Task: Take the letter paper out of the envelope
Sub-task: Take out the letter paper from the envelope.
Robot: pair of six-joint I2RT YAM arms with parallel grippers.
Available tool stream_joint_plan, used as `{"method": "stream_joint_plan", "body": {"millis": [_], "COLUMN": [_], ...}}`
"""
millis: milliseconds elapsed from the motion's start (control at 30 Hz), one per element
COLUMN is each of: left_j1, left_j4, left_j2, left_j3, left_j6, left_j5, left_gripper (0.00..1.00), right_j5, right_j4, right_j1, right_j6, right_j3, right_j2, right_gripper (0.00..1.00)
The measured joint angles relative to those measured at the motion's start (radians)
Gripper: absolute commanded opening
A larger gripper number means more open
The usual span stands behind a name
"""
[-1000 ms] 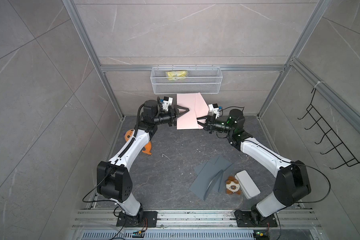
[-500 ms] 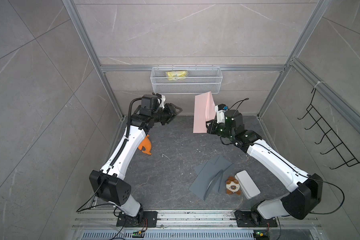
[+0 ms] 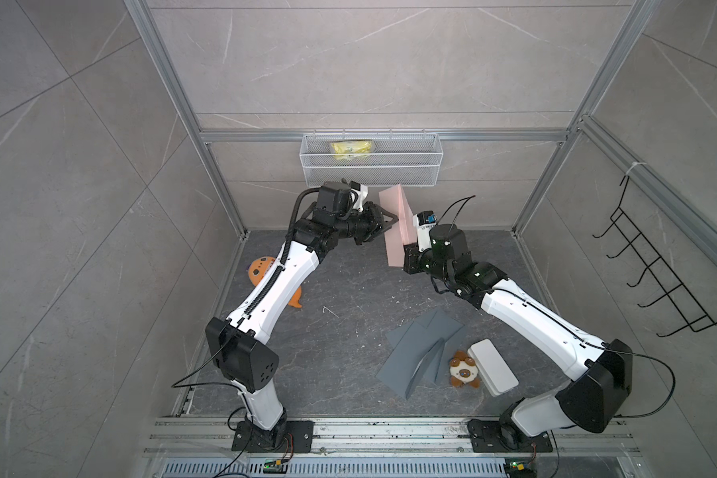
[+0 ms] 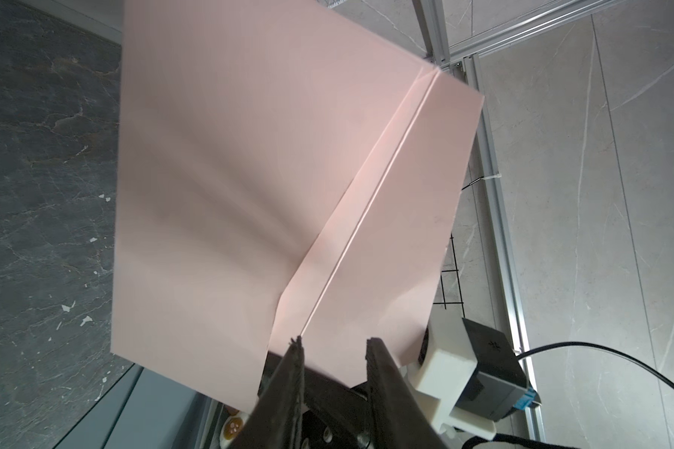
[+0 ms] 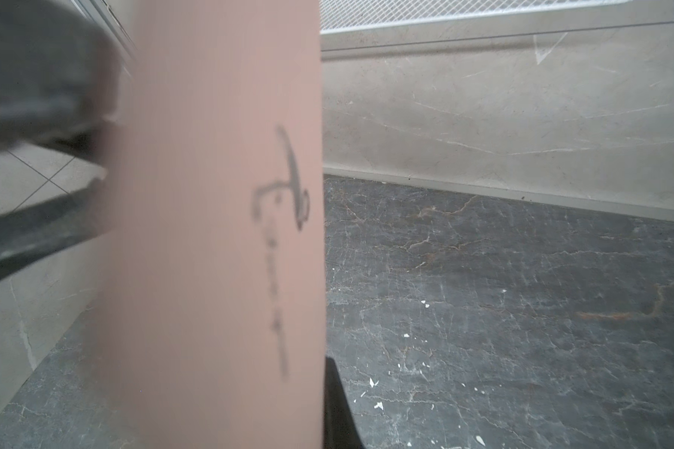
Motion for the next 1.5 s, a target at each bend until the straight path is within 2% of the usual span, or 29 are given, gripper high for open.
{"method": "stream_joint_plan", "body": {"millis": [567, 1100, 1500], "left_j1": [-0.006, -0.006, -0.010], "left_j4": [0.000, -0.056, -0.199], "left_j2": [0.010, 0.011, 0.055], "left_j3": [0.023, 0.030, 0.105], "left_j6": [0.013, 0.123, 0.212], "left_j5": [0.006, 0.000, -0.040], "left_gripper": [0.20, 0.17, 0.17], "right_j5": [-0.069, -0.209, -0.220], "right_j4": [-0.156, -0.280, -0.341], "right_j1": [0.002, 0.002, 0.002], "right_j6": [0.005, 0.035, 0.039], "right_j3": [0.163, 0.286, 0.289], "right_j2": [0.061, 0.087, 0.090], "right_gripper": [0.00, 0.00, 0.00]}}
